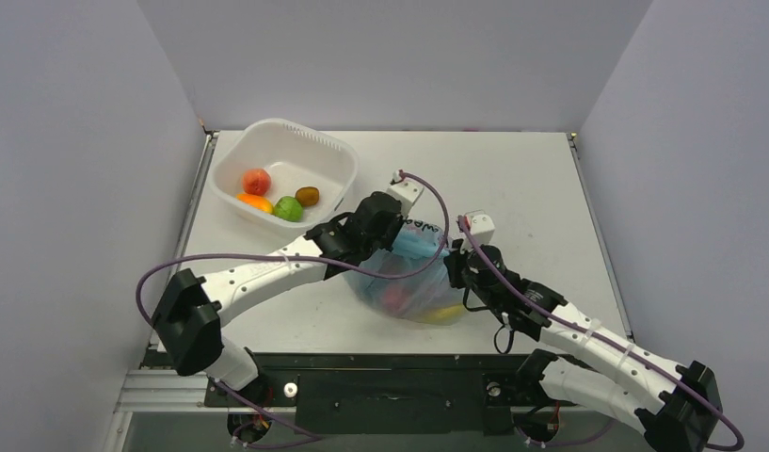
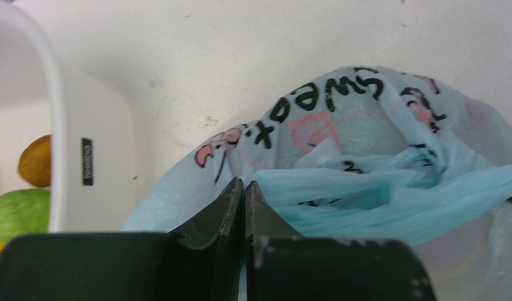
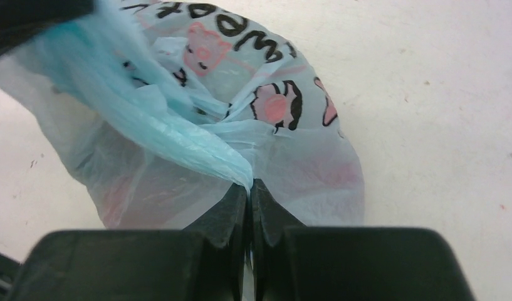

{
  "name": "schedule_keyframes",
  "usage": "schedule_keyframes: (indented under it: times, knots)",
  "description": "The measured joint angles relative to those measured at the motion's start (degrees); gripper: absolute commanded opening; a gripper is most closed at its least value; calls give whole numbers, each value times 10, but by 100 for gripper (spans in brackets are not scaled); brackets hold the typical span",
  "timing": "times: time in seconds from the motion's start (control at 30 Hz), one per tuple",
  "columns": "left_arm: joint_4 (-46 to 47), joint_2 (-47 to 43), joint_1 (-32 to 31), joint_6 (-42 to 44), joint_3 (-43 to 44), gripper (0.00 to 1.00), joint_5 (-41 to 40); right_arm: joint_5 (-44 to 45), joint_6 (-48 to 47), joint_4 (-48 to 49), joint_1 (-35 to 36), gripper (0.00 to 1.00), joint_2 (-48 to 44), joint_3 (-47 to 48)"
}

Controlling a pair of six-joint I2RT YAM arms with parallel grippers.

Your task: Take the fake fruits out of the plastic bag

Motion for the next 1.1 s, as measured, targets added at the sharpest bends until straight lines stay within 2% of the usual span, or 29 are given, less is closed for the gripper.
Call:
schedule_keyframes:
  times: [0.17,0.23,0.33,0.43,0.5,0.63,0.9,1.03,1.1]
  knots:
    - [54,-101,0,3,-78,0,-71,61,72,7,-7,0,-66,-59]
    - [81,-145,0,3,-101,0,-87,65,92,8,-16,3,-90,-77]
    - [120,-179,-1,3,-115,0,-87,56,93,16,-27,18,-96,-77]
    - [143,-183,0,3,-119,0,-80,34,65,10,-31,43,-81,-63]
    - [144,-183,0,3,-122,0,-76,9,34,3,-31,55,-67,-39]
    - [150,-183,-1,3,-128,0,-60,-32,-11,5,-30,65,-51,9]
    - [175,-197,-10,8,-150,0,-39,-99,-33,62,-38,66,38,72]
    - [185,-210,-15,16,-158,0,-39,-138,-26,92,-38,58,120,102]
    - [188,-212,-17,18,-158,0,-39,-144,-23,106,-38,50,156,116]
